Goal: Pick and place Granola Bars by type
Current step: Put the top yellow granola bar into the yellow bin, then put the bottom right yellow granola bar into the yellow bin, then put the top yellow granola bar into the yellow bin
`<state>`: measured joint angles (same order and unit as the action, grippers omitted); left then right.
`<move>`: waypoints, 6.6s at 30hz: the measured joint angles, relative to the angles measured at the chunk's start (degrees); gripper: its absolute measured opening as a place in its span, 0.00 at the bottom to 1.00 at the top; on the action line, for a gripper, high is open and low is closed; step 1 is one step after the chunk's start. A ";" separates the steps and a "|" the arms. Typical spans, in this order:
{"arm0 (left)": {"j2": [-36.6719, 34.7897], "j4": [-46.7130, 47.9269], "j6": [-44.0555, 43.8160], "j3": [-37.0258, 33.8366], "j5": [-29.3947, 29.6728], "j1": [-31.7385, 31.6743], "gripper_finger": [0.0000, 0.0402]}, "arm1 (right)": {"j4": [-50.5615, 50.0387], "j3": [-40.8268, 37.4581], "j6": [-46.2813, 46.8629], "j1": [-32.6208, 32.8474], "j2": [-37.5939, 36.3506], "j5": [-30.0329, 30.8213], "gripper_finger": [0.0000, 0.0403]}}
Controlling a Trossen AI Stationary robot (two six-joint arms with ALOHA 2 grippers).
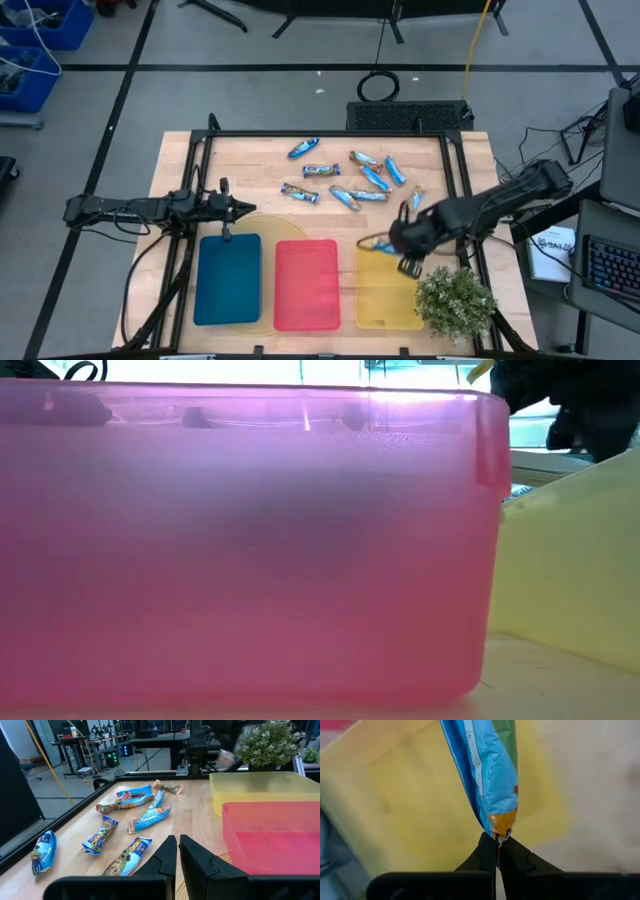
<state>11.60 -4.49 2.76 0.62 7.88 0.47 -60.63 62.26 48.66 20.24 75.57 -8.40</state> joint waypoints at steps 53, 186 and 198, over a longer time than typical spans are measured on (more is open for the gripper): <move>0.00 0.00 -0.01 0.00 0.00 0.00 0.08 | -7.61 -0.20 -14.18 -42.29 1.59 18.05 0.39; 0.02 -0.02 -0.01 0.00 0.00 -0.02 0.08 | 37.06 -7.67 -18.68 -15.02 2.67 -0.41 0.37; 0.02 -0.02 0.00 0.00 0.00 0.00 0.08 | 27.58 -4.18 -29.40 -42.51 1.68 2.84 0.38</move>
<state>11.62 -4.51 2.76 0.62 7.88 0.47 -33.05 58.08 19.26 -22.27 77.26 -5.56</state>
